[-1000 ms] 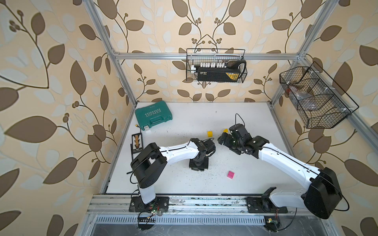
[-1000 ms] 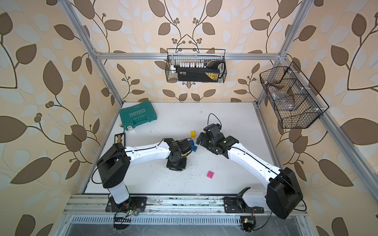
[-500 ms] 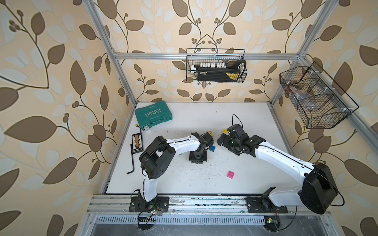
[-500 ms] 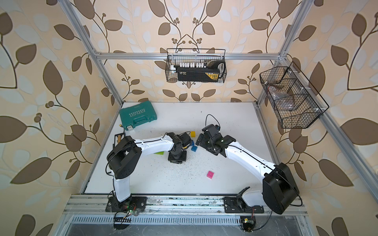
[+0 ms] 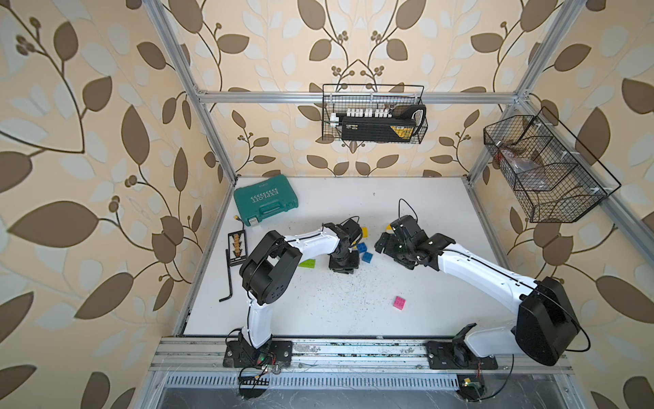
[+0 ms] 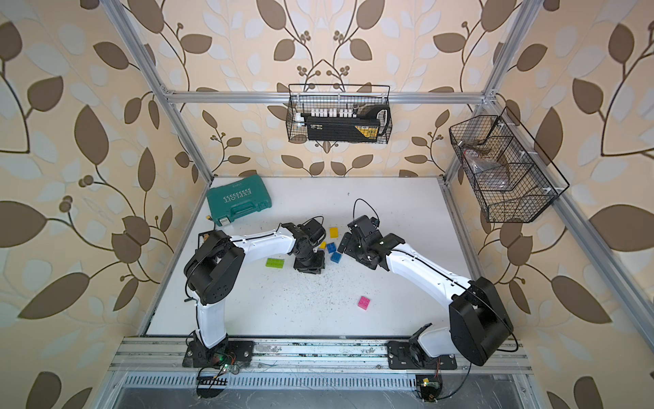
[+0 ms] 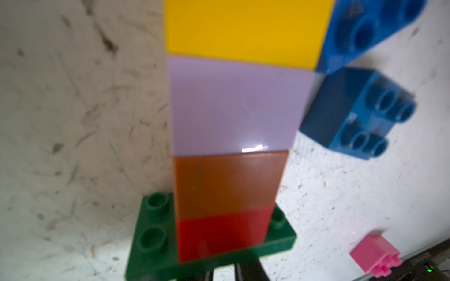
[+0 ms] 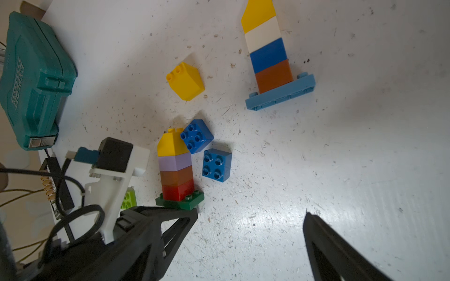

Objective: Assemble the number 1 with lego
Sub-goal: Move the lego brick at the center of the board.

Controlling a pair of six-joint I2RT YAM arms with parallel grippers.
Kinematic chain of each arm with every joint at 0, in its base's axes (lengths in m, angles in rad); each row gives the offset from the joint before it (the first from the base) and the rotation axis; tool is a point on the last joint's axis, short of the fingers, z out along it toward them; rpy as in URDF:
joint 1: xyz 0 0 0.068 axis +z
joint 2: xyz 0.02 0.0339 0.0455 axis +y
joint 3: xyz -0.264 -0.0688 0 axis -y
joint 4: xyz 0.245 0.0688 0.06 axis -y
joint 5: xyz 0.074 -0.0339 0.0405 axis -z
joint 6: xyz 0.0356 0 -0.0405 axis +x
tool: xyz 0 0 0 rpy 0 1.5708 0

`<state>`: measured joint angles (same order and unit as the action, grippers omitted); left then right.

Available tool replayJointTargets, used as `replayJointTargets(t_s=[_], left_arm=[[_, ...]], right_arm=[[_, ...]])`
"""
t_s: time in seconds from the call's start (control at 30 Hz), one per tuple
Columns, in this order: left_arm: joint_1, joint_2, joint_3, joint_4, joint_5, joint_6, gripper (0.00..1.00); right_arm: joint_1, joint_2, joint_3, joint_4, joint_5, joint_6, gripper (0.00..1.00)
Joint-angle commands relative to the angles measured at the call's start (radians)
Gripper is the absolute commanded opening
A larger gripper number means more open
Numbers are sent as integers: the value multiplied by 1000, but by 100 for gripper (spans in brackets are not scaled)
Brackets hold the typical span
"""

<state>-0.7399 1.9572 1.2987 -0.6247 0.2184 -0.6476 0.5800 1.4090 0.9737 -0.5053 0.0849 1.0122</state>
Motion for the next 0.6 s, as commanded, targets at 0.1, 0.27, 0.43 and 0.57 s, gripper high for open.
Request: replayJointTargets(t_s=[0.1, 0.27, 0.43, 0.57], left_arm=[[97, 74, 70, 21, 29, 91, 18], [158, 118, 107, 55, 116, 131, 18], [162, 165, 162, 75, 165, 132, 18], [162, 168, 178, 96, 207, 129, 18]], right_arm=[[-3, 30, 50, -27, 7, -23, 94], [-3, 47, 63, -29, 9, -27, 94], [-2, 71, 80, -43, 9, -33, 94], [-2, 79, 83, -50, 15, -35, 93]])
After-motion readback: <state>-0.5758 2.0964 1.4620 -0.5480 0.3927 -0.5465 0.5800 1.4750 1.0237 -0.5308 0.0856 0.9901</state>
